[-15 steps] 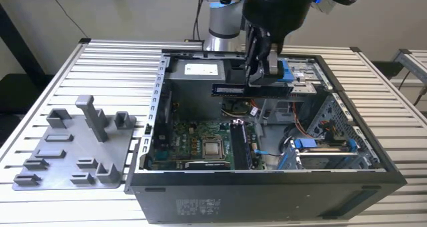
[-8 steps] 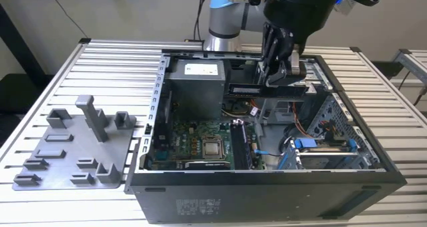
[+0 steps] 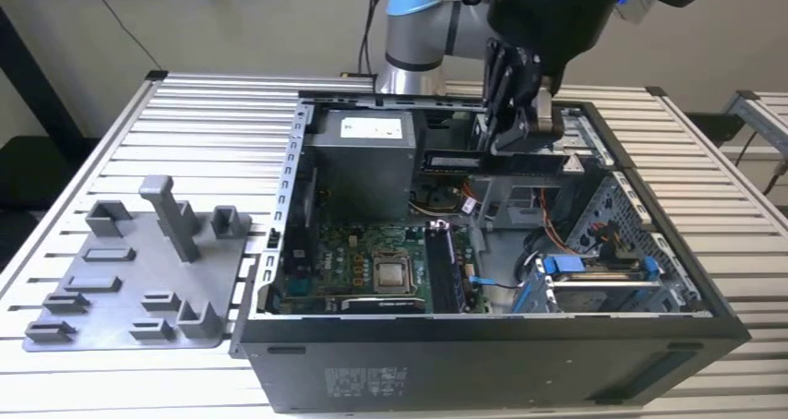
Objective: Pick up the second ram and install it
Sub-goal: 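Pick up the second ram and move it above second insertion slot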
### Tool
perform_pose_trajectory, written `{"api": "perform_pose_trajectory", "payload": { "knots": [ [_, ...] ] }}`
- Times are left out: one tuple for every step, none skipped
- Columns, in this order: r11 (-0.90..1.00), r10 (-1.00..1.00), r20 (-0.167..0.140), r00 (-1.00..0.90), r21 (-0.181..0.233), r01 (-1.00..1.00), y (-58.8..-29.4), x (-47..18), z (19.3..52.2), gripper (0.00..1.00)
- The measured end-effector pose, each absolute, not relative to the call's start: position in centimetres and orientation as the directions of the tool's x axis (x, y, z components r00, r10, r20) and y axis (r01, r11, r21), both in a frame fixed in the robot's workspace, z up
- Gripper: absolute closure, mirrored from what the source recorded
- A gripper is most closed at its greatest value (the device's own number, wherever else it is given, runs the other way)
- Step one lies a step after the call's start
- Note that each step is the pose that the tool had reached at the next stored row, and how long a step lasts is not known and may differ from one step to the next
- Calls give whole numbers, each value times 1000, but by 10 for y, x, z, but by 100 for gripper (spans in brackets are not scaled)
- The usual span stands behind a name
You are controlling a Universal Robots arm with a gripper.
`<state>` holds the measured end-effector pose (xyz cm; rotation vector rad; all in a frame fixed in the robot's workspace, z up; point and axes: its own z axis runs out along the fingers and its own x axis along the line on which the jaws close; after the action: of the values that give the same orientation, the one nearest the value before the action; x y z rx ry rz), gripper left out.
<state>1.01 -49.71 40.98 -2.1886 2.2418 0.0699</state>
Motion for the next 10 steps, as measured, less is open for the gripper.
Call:
{"api": "perform_pose_trajectory", "payload": {
  "knots": [
    [23, -999, -37, -24, 26, -999, -494, 10, 410, 86],
    [24, -999, -37, -25, 26, -999, -490, 10, 410, 86],
    [24, -999, -37, -24, 26, -999, -487, 10, 410, 86],
    [24, -999, -37, -25, 26, -999, -483, 10, 410, 86],
    [23, -999, -37, -24, 26, -999, -480, 10, 410, 86],
    [24, -999, -37, -24, 26, -999, -477, 10, 410, 86],
    [24, -999, -37, -25, 27, -999, -473, 10, 410, 86],
    [24, -999, -37, -24, 26, -999, -471, 10, 410, 86],
    [24, -999, -37, -24, 26, -999, -468, 10, 410, 86],
    [24, -999, -37, -25, 26, -999, -465, 10, 410, 86]
  ]
}}
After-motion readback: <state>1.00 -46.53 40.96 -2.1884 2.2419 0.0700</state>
